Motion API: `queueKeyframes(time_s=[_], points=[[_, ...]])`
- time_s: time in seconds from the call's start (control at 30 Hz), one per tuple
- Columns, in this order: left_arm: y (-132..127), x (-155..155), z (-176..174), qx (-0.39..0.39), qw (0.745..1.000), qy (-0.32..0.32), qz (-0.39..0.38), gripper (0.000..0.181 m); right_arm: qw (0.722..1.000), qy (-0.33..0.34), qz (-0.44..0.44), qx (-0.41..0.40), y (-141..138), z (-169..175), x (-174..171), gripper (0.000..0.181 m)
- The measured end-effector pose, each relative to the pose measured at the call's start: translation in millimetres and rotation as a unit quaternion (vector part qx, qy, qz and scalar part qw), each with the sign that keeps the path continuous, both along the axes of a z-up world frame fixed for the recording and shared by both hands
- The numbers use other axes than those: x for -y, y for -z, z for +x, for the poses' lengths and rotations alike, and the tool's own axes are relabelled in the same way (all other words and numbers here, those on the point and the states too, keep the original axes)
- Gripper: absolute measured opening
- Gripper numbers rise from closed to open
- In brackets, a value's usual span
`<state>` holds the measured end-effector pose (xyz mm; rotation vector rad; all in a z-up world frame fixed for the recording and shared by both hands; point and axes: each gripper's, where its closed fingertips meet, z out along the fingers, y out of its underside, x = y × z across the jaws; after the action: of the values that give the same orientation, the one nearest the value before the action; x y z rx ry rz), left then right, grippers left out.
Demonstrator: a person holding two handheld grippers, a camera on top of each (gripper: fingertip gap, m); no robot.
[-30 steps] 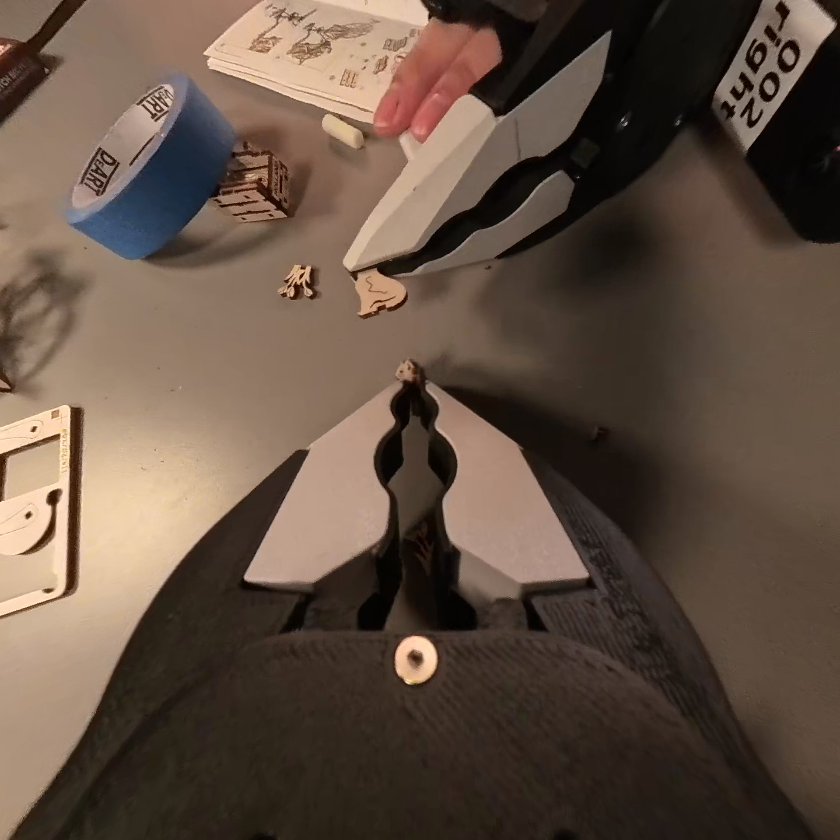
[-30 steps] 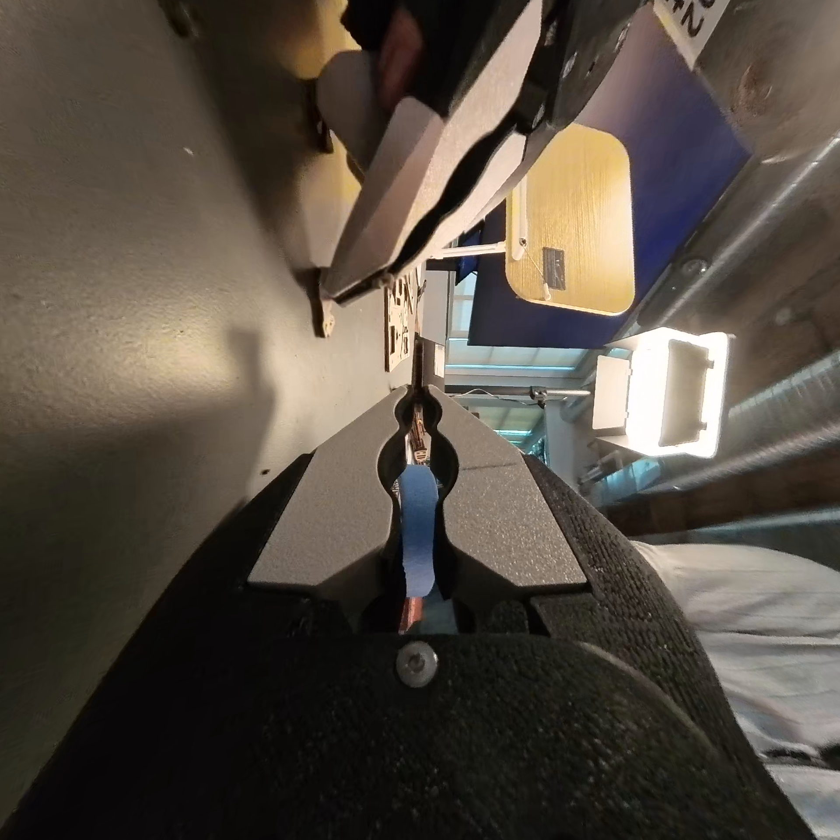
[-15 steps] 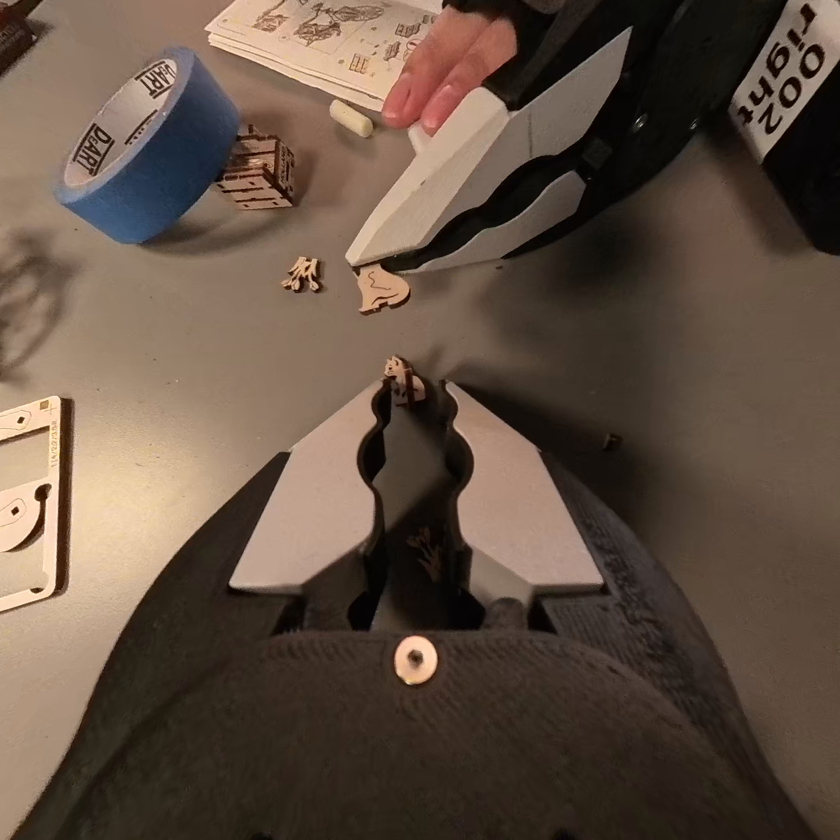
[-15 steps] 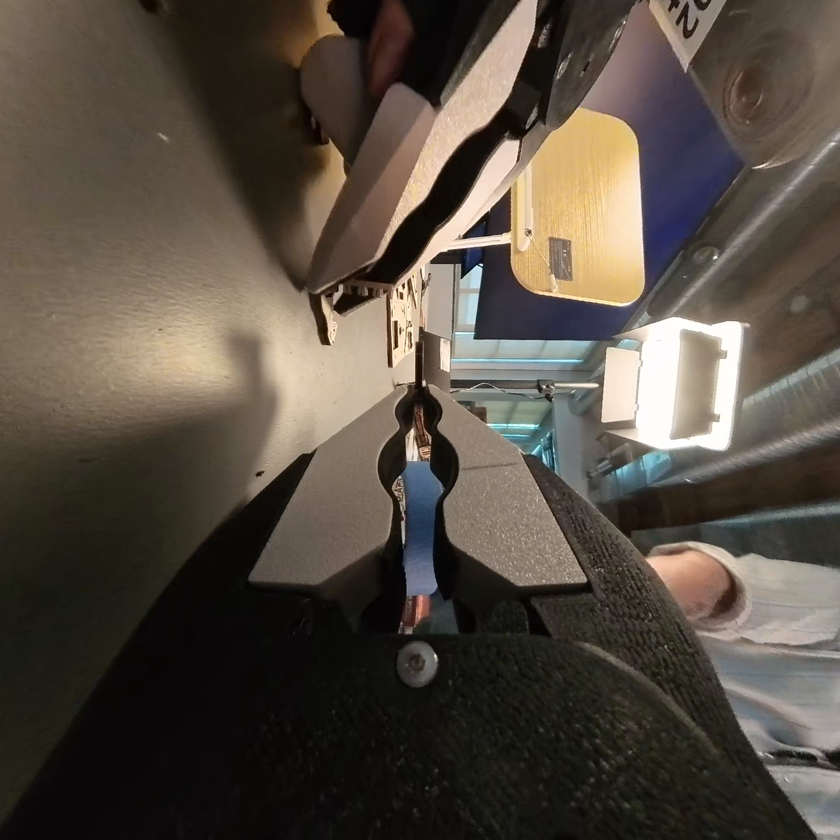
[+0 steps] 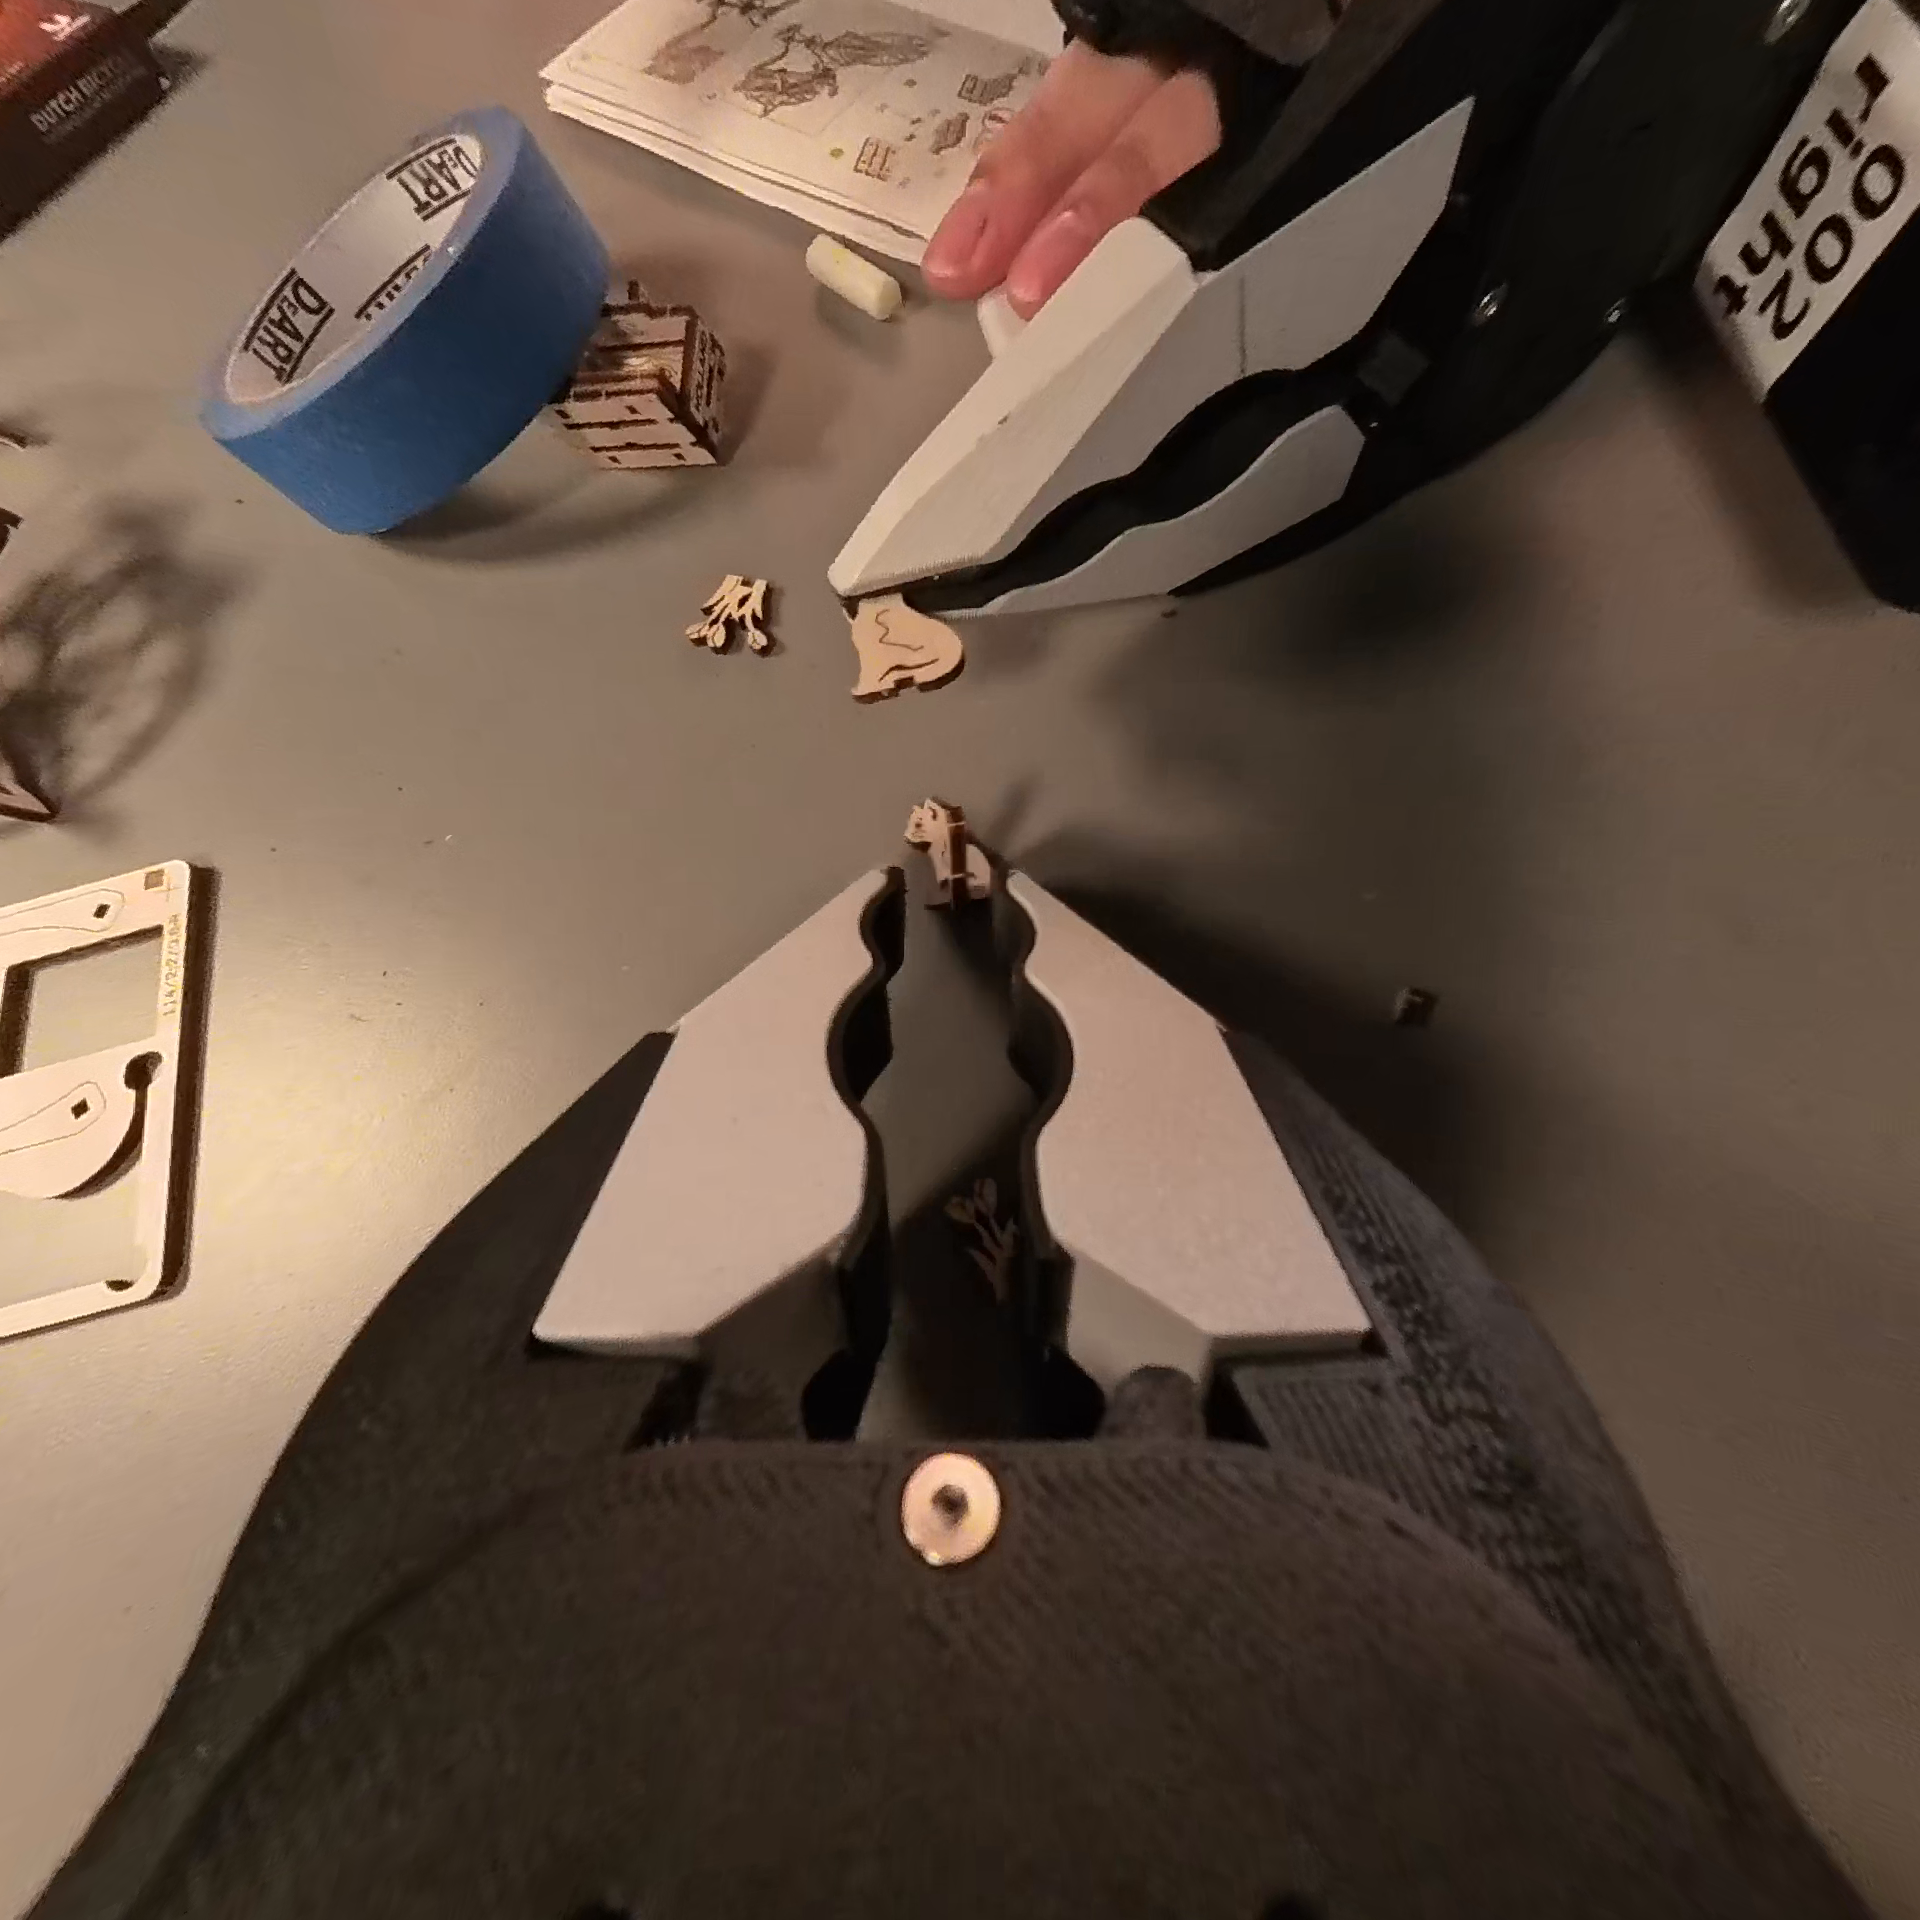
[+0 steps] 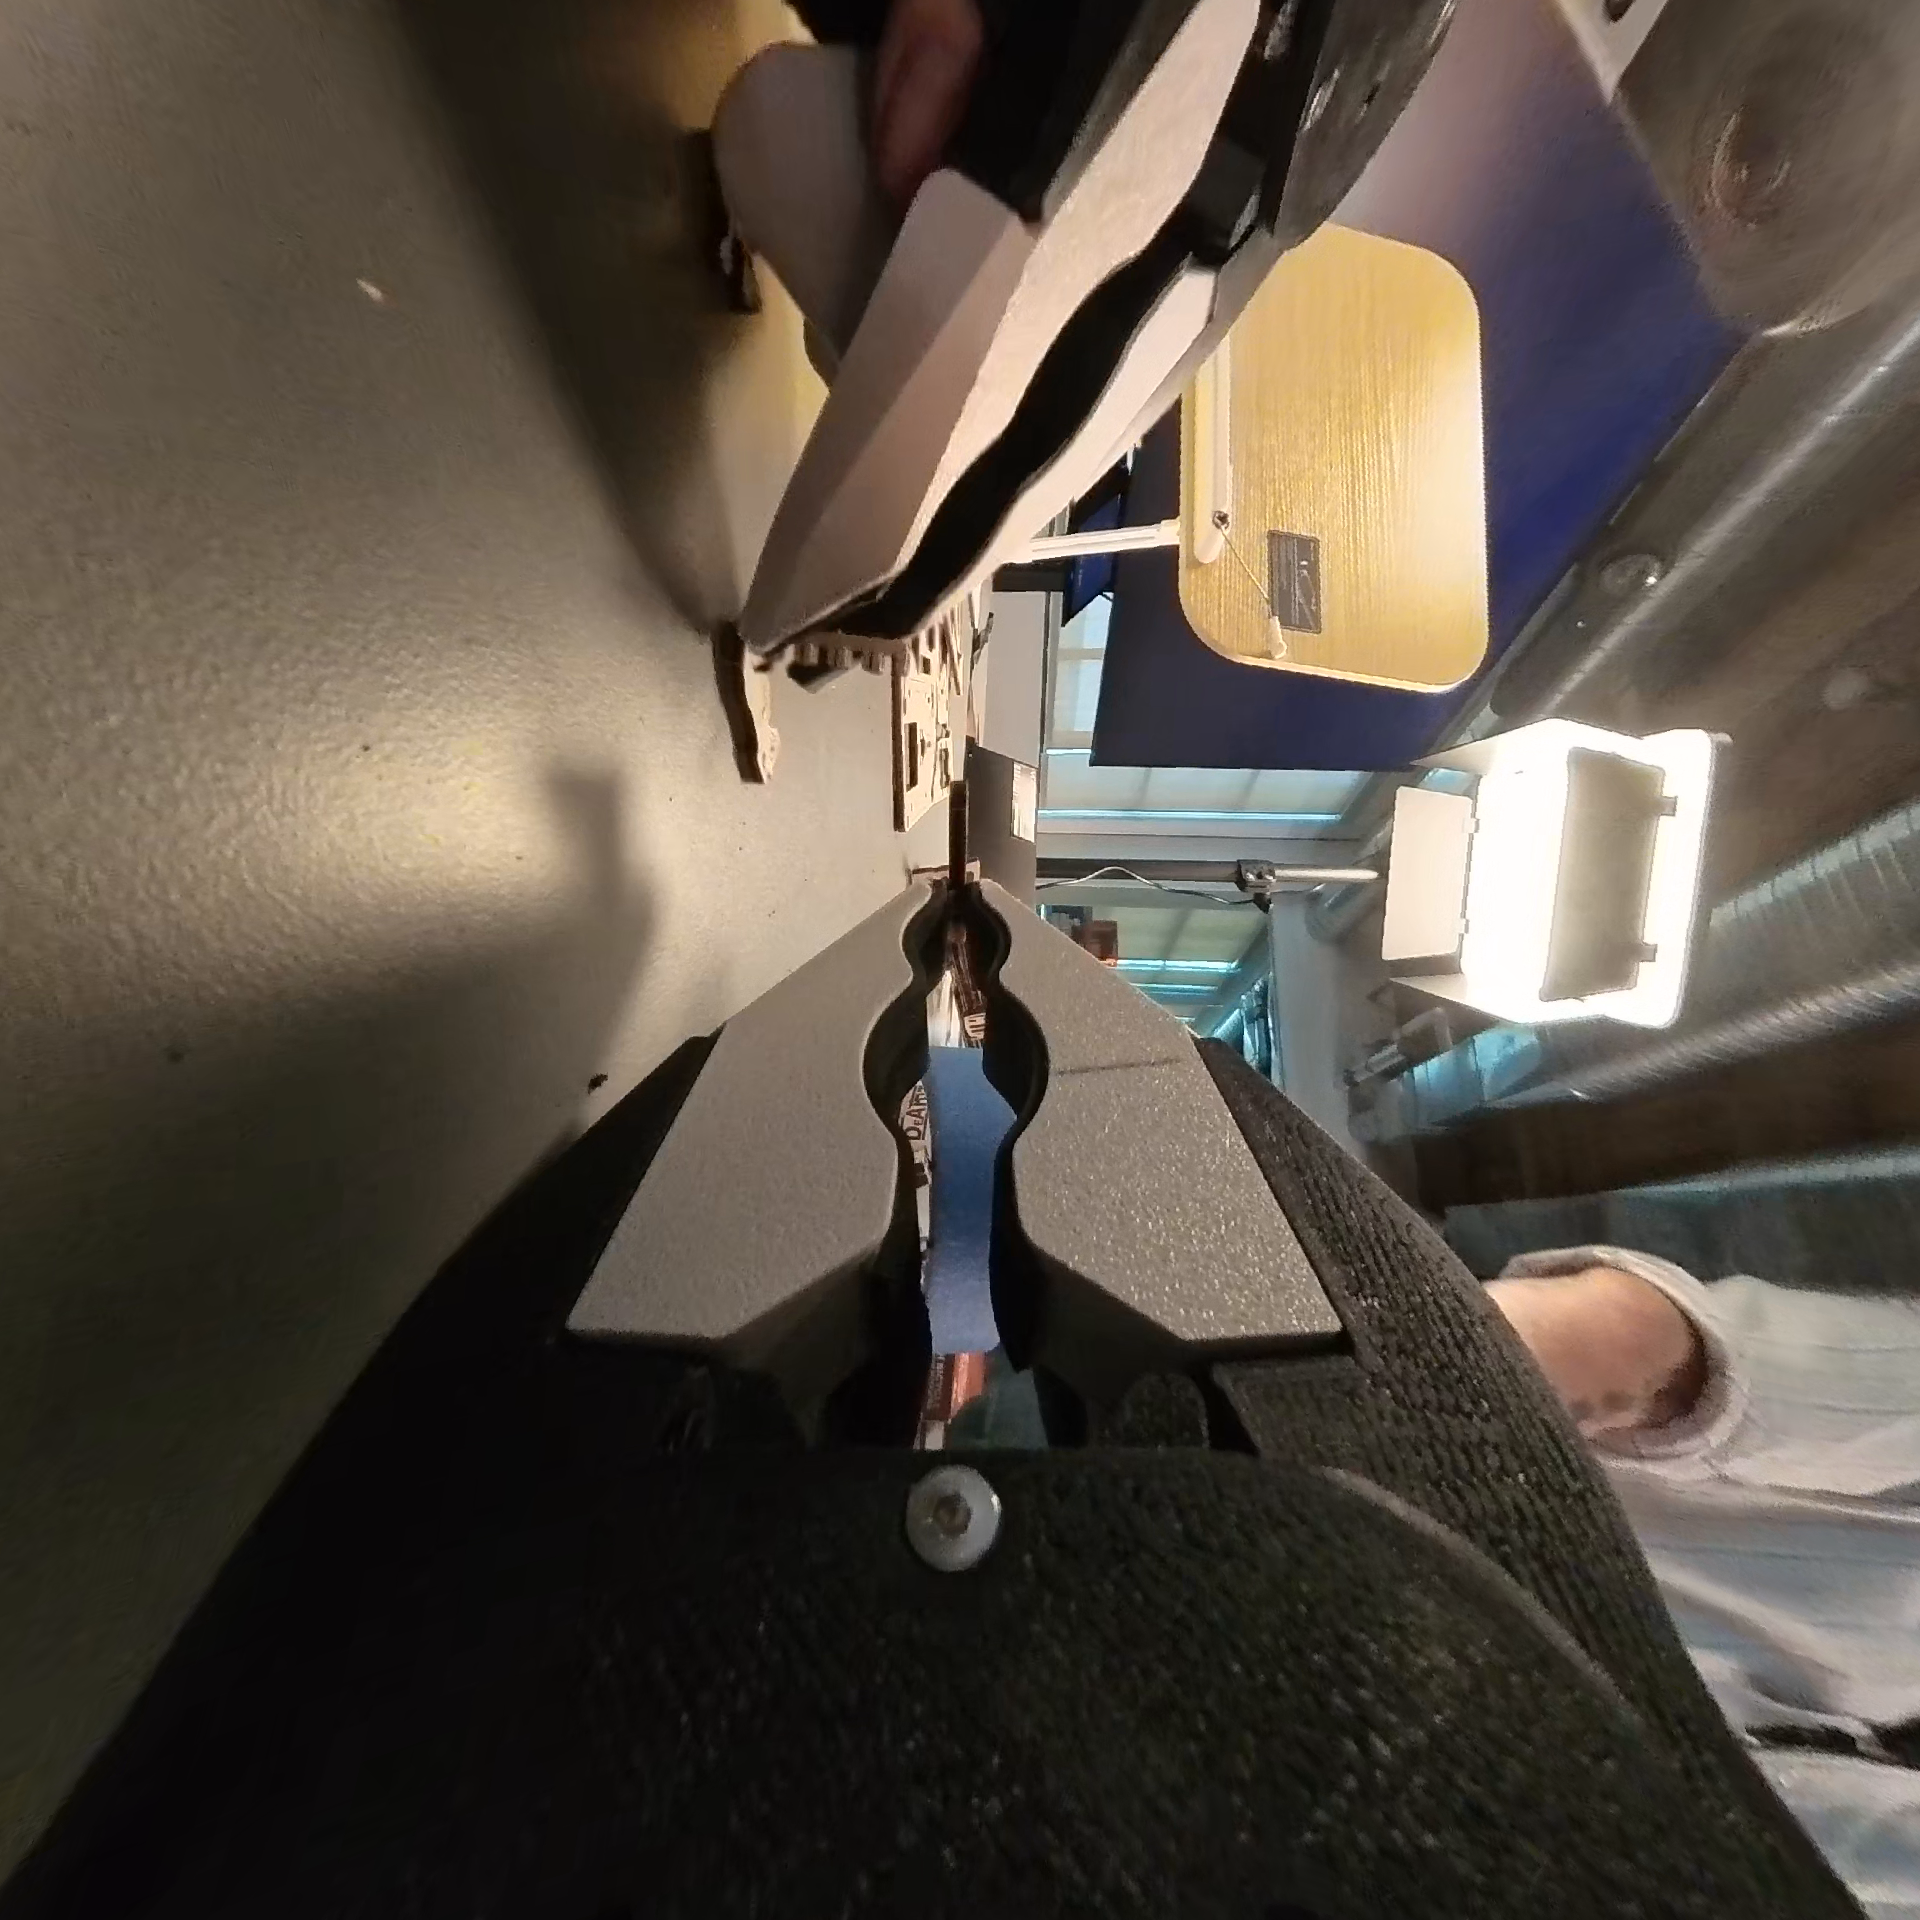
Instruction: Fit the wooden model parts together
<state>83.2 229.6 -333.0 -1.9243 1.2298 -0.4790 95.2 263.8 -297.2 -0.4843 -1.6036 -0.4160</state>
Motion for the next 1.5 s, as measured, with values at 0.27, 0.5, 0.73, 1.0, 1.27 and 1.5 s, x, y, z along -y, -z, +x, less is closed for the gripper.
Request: queueKeyframes(time_s=[0.27,0.5,0.73,1.0,1.27,1.5], points=[[0,-1,1,-0.006,1.000,-0.001,0.011,0.009,1.000,0.002,0.001,0.003,1,0,0,0.000],[-1,-1,3,-0.002,1.000,0.004,0.009,0.001,1.000,0.003,-0.001,0.004,2,0,-1,0.000],[-1,-14,-4,0.014,0.999,-0.049,-0.017,0.001,1.000,0.017,0.005,-0.001,0,1,-4,0.001],[-7,-21,9,0.073,0.992,-0.076,-0.074,0.001,0.999,0.031,0.010,0.002,0,0,-6,0.001],[0,-24,10,0.058,0.991,-0.082,-0.091,0.001,0.999,0.041,-0.006,0.011,4,-1,-12,0.000],[-7,-26,11,0.074,0.991,-0.079,-0.076,0.001,0.998,0.047,-0.020,0.022,8,-2,-13,0.000]])
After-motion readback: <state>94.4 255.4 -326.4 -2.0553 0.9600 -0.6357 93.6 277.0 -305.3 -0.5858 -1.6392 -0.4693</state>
